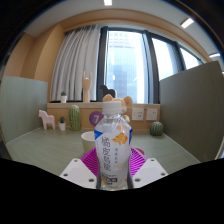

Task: Pour water

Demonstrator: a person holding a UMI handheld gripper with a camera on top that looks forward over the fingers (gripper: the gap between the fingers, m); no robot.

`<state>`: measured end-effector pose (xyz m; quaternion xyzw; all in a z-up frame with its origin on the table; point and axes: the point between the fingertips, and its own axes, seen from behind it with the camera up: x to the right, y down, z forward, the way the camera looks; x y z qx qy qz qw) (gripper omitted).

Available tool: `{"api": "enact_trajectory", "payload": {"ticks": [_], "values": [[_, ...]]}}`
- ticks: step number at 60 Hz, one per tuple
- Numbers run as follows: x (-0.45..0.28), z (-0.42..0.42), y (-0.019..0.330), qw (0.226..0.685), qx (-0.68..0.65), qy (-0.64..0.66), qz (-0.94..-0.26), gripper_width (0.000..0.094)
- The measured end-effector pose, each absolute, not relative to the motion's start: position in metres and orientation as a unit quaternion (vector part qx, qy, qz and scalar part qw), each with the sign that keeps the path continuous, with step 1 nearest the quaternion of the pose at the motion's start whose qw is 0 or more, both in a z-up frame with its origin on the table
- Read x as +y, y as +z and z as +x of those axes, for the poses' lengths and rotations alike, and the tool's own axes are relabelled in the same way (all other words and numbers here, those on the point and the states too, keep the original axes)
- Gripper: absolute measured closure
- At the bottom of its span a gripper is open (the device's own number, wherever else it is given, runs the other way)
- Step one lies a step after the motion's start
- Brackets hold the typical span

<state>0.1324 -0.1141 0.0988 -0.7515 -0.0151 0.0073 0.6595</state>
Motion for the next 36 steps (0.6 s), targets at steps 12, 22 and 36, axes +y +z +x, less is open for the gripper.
{"api": "enact_trajectory", "payload": {"ticks": [12,22,36], "values": [[-0.076,0.175,0.116,0.642,-0.091,-0.109,-0.753,0.0588],[-0.030,0.204,0.142,0.607,-0.226,-0.285,-0.707,0.0588],[0.023,0.187,0.162,0.507,-0.445,-0.485,-0.557,0.0588]]}}
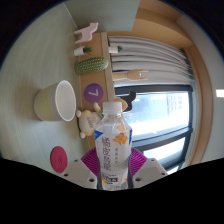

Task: Pour water

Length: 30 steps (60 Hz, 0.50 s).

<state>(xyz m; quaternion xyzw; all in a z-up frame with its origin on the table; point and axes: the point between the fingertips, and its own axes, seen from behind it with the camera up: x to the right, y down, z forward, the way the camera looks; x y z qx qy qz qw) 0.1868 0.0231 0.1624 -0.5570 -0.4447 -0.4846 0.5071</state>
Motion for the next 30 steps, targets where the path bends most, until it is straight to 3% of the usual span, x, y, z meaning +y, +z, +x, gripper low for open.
{"api": "enact_trajectory", "payload": {"ticks": [30], "values": [[0.065,0.128,0.165,0.316,-0.650,-0.647,-0.244,0.0586]]}}
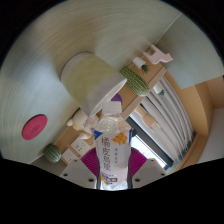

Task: Pour water

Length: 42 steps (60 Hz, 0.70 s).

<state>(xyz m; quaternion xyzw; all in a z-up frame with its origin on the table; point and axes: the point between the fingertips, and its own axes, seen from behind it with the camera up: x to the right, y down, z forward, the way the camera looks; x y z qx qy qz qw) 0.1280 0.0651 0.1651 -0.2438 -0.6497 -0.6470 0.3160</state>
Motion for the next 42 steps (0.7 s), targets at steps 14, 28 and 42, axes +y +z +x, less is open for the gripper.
{"api": "enact_trajectory", "payload": {"ticks": [14,28,42], "values": [[0.067,0.129,0.167,0.337,-0.639,-0.641,-0.259,0.0569],[0.059,0.150,0.226,0.527,-0.467,-0.523,-0.481,0.0571],[0.048,0.189,0.271,0.669,-0.193,-0.272,-0.665,0.0570]]}}
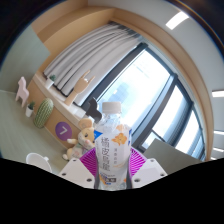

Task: Pour water

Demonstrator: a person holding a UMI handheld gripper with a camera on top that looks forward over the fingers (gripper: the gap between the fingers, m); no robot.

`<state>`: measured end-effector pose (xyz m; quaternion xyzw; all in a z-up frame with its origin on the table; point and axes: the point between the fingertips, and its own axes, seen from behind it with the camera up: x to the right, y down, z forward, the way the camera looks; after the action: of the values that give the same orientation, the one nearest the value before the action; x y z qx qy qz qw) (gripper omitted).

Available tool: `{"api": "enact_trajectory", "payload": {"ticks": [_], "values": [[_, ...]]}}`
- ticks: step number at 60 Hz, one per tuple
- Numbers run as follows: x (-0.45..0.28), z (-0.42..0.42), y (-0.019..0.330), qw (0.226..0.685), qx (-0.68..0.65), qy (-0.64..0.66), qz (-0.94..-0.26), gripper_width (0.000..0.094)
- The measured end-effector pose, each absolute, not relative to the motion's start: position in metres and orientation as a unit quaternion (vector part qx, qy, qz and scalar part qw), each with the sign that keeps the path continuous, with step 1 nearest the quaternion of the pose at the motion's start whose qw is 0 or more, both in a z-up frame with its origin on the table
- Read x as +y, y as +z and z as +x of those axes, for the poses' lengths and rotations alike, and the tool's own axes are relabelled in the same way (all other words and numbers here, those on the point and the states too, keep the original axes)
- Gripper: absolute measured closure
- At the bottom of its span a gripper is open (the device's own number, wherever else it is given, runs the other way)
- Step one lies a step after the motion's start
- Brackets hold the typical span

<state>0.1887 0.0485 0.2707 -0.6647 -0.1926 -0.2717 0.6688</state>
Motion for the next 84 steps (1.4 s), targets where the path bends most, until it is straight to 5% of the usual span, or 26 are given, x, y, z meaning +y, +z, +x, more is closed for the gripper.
{"api": "enact_trajectory", "payload": {"ticks": [11,37,46,58,67,84], "values": [[0.060,0.215,0.235,0.683,-0.022,-0.092,-0.724,0.0569],[0.068,0.228,0.099,0.632,0.039,-0.016,-0.774,0.0569],[0.064,0.227,0.099,0.648,0.031,-0.021,-0.761,0.0563],[0.062,0.228,0.098,0.639,0.044,-0.012,-0.768,0.0384],[0.036,0.230,0.088,0.621,0.061,-0.013,-0.781,0.0106],[-0.055,0.193,0.057,0.581,0.086,0.005,-0.809,0.0099]]}}
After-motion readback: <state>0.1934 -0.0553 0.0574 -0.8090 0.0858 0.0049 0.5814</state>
